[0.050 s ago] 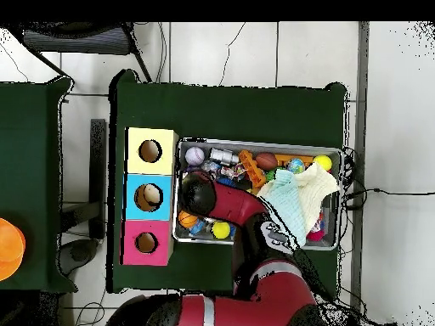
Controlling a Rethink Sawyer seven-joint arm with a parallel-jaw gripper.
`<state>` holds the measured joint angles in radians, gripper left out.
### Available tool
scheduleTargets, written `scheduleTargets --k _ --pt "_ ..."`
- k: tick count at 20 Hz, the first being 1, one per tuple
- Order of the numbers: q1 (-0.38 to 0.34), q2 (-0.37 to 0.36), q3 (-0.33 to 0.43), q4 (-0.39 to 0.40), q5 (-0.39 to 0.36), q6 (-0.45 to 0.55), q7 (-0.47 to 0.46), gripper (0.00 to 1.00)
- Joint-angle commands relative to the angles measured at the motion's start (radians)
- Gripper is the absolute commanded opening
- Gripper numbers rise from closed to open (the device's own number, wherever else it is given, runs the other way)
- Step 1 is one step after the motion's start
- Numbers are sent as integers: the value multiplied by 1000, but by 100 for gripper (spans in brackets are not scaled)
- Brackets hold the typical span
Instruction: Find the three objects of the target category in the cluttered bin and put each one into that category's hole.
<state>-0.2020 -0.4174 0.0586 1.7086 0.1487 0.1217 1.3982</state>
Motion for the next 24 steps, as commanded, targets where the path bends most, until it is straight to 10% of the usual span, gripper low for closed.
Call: scheduleTargets --k 1,15,24 --pt "7 32 -32 -33 21 61 192 100" --pt "-35 32 -36 -158 10 232 121 100" --pt "-57 60 -8 -102 -7 201 139 100"
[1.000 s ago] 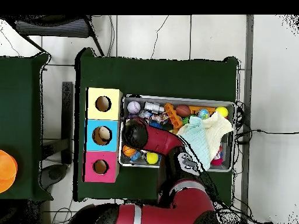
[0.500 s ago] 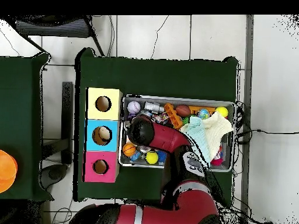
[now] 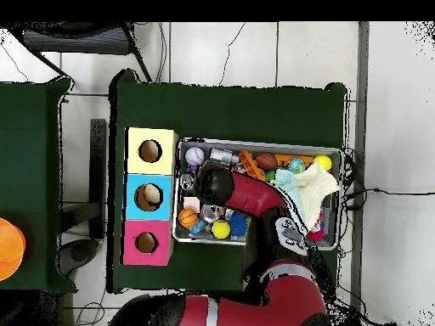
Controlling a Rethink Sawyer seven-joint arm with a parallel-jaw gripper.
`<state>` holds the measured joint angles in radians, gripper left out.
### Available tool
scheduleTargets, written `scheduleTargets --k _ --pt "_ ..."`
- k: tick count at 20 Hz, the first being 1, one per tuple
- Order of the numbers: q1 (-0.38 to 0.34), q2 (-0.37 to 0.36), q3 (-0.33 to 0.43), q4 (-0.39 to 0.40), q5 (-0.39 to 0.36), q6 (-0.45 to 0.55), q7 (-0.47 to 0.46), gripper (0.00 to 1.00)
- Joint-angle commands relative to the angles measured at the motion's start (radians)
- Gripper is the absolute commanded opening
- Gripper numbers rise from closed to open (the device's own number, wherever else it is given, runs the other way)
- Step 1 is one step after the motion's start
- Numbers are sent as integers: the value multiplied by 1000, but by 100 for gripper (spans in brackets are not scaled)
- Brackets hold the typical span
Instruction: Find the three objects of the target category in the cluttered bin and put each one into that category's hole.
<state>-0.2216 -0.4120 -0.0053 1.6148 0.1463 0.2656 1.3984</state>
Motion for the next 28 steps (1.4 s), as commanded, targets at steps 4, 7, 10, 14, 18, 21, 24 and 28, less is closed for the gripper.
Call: scheduleTargets --k 4,7,10,14,18,21,24,28 --pt "-25 45 29 44 -11 71 156 100" --pt "-13 43 11 69 -14 98 160 100" --pt "-13 40 11 92 -16 108 159 100" --pt "-10 35 3 108 -13 156 154 100" --pt "-7 21 6 138 0 180 168 100" --pt "-11 19 26 152 11 169 180 100" --pt "-25 28 57 159 23 144 184 100" --pt "-46 37 106 197 39 53 208 100"
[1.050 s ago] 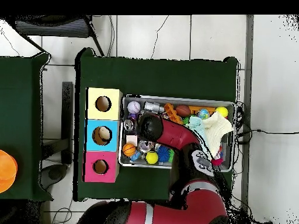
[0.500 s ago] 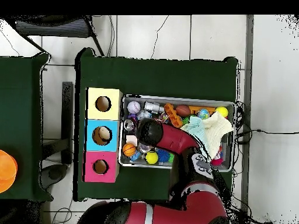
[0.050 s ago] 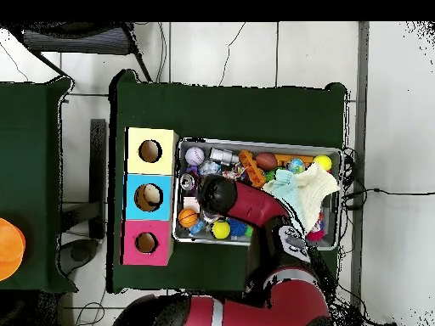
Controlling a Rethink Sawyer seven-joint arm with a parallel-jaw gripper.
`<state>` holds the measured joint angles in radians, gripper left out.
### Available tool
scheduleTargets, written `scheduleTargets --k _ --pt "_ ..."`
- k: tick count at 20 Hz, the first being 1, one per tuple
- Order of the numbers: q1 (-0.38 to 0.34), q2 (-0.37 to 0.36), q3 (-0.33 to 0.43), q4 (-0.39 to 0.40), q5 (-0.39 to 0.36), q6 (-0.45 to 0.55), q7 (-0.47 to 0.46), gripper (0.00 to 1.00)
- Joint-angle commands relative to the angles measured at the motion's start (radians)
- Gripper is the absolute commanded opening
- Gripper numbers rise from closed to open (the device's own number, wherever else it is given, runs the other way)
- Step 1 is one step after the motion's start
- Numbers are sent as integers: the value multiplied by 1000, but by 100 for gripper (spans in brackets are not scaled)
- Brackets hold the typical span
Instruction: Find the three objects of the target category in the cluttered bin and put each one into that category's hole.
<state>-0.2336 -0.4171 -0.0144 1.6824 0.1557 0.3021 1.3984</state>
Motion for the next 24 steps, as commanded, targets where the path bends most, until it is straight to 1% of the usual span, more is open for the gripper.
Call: scheduleTargets --k 1,4,9,14,15,17,19,20,24 --pt "-38 46 128 136 34 -4 213 100" --pt "-39 65 151 136 44 -44 225 100" --pt "-40 79 158 145 47 -81 235 100" --pt "-63 81 181 167 16 -178 233 100" --pt "-77 83 195 173 1 -219 232 100" --pt "-102 88 222 184 -43 -335 240 100" --pt "-120 98 239 194 -120 -535 283 100" --pt "-111 99 228 192 -149 -615 301 100" --pt "-96 92 192 184 -174 -669 295 100"
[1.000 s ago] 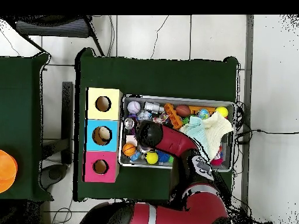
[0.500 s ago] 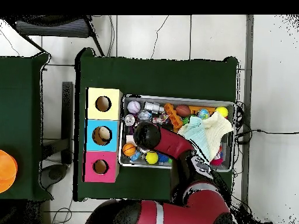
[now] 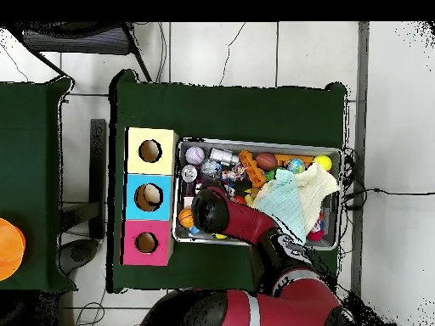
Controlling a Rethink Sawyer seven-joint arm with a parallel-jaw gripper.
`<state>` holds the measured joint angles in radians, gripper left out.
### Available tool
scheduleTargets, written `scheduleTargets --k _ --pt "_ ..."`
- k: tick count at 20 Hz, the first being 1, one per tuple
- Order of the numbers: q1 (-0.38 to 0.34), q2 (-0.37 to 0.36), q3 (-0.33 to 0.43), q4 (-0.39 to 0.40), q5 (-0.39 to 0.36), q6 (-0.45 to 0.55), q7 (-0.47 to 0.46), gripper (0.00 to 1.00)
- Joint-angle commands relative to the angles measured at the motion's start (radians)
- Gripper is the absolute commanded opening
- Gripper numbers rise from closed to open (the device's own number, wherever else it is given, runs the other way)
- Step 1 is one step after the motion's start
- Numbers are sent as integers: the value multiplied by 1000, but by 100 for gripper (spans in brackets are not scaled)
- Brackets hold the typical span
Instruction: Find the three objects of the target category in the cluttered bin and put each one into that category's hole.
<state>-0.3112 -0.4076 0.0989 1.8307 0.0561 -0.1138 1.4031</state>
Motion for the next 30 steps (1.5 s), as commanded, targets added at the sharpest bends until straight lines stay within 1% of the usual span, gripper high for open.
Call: scheduleTargets --k 1,3,7,11,12,16,18,21,23,26,27,29,30 --pt "-11 81 62 28 -77 -255 279 100" --pt "-13 76 41 20 -73 -222 253 100" --pt "-24 80 14 6 -69 -194 220 100" --pt "15 81 -26 4 -41 -208 220 100" --pt "15 84 -23 2 -40 -193 216 100" --pt "30 84 -24 -25 -16 -33 163 100" --pt "24 84 -8 -47 -30 -7 142 100" --pt "4 91 35 -91 -90 -92 131 100" --pt "-12 102 68 -123 -137 -171 136 100" --pt "0 99 73 -137 -176 -317 185 100" --pt "-3 91 75 -135 -190 -347 198 100" --pt "-9 72 81 -127 -200 -326 202 100" --pt "-3 68 76 -125 -199 -341 210 100"
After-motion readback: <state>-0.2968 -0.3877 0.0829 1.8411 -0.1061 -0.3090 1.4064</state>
